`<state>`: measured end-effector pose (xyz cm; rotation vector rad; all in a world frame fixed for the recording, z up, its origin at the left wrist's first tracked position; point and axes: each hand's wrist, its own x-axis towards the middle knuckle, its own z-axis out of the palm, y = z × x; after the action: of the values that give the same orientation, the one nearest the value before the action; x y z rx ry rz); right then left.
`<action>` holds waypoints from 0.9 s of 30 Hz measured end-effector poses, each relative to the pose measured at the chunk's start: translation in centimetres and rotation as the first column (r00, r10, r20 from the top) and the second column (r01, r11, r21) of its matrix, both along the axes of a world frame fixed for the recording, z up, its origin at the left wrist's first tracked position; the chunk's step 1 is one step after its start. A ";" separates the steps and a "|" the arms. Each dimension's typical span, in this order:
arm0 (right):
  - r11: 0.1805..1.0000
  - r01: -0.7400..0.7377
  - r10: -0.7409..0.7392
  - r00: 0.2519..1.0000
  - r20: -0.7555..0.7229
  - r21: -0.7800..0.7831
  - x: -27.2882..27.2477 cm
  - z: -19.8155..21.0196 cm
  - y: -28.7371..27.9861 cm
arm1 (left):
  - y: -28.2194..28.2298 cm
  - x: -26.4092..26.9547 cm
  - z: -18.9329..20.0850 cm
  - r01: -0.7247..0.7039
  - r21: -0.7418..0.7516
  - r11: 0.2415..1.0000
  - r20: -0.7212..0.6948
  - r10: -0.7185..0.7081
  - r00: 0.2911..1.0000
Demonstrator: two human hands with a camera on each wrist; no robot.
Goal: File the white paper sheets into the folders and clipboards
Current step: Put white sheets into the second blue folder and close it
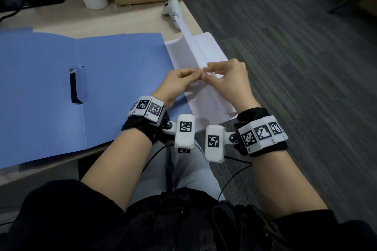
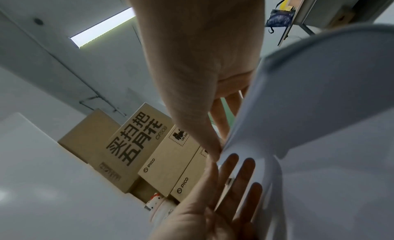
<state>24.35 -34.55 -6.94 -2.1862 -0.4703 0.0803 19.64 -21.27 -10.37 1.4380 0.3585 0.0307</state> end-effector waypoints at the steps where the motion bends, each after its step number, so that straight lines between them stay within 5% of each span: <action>1: 1.000 -0.007 0.007 1.000 0.000 -0.006 -0.2 0.0 0.2 | 0.1 -0.1 0.0 -0.008 -0.004 1.000 0.005 0.008 1.000; 27: 0.995 0.007 0.002 0.996 -0.087 0.100 -0.1 0.3 -0.7 | 0.2 0.3 -0.4 -0.091 -0.019 0.996 -0.042 0.090 0.995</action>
<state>24.29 -35.23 -6.59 -2.0759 -0.4139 0.1472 19.90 -21.07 -10.74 1.4022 0.4564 0.0704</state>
